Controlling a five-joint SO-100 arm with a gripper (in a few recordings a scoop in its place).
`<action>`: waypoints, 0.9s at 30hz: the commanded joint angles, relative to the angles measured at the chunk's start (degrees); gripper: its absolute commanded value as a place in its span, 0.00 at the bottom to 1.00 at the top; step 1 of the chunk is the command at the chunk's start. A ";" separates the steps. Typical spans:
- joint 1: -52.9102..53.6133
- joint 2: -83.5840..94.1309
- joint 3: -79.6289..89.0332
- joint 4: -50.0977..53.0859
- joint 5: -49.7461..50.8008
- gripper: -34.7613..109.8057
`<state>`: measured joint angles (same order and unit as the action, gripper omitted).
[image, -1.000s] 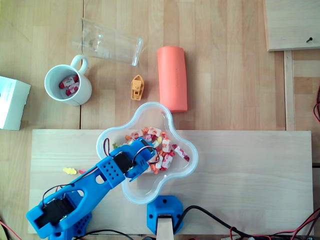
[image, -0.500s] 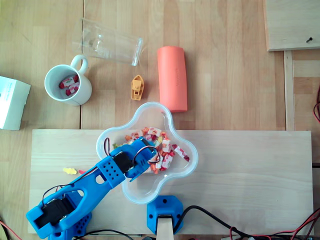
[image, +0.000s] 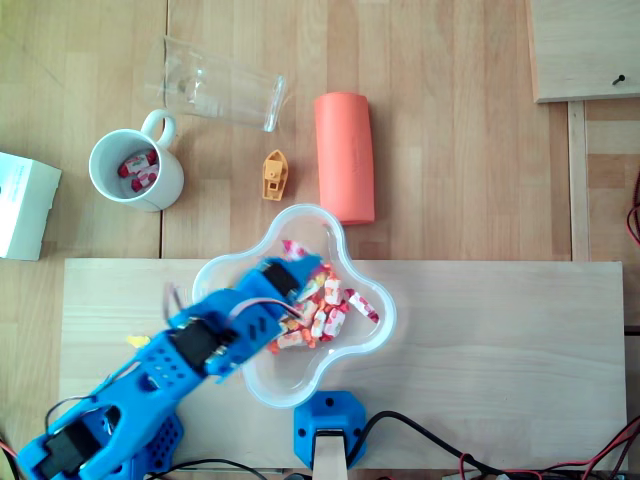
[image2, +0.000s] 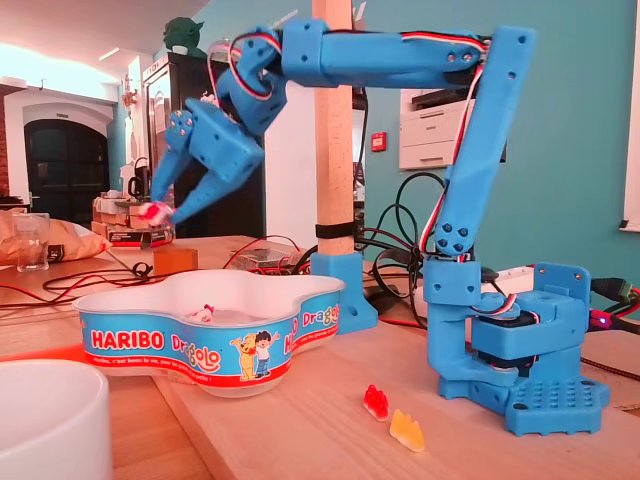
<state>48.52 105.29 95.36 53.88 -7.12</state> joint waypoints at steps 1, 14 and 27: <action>-5.71 4.92 -2.29 0.79 -0.09 0.22; -32.52 5.27 -1.32 0.70 13.01 0.22; -46.58 4.92 -0.79 -0.26 16.96 0.22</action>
<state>2.90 106.79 95.27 53.70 8.61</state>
